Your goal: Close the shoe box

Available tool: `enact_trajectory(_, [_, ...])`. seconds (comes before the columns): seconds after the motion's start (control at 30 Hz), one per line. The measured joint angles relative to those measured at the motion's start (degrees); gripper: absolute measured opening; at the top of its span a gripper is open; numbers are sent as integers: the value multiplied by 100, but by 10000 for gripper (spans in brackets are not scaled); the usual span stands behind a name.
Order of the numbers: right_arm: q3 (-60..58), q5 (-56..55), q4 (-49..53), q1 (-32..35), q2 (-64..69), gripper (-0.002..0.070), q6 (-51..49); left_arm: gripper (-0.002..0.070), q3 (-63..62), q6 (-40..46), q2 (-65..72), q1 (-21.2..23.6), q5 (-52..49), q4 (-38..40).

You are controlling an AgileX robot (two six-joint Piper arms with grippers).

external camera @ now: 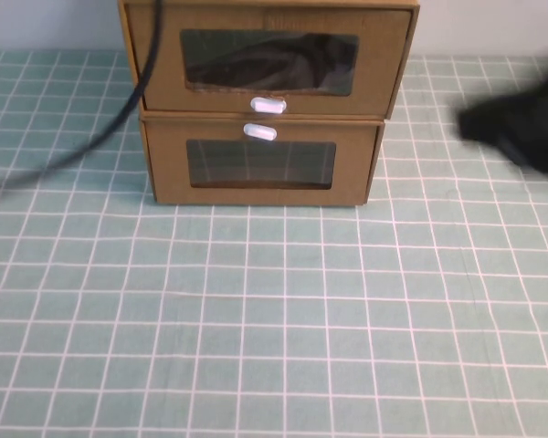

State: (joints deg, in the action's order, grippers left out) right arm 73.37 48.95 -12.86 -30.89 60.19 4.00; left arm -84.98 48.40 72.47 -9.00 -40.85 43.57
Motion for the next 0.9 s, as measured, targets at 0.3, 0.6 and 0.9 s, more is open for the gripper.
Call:
enact_trajectory(0.3, [-2406,145,25,0,-2708,-11,-400,-5,3269,208,-2748,0,1491,23])
enact_trajectory(0.6, [-3673,-453,25,0,-4850,-11,-563,-5,5856,226,-5358,0,2325,40])
enact_trajectory(0.9, [-4817,-1746,25,0,-5262,-11,-571,-5,7647,226,-7116,0,2542,78])
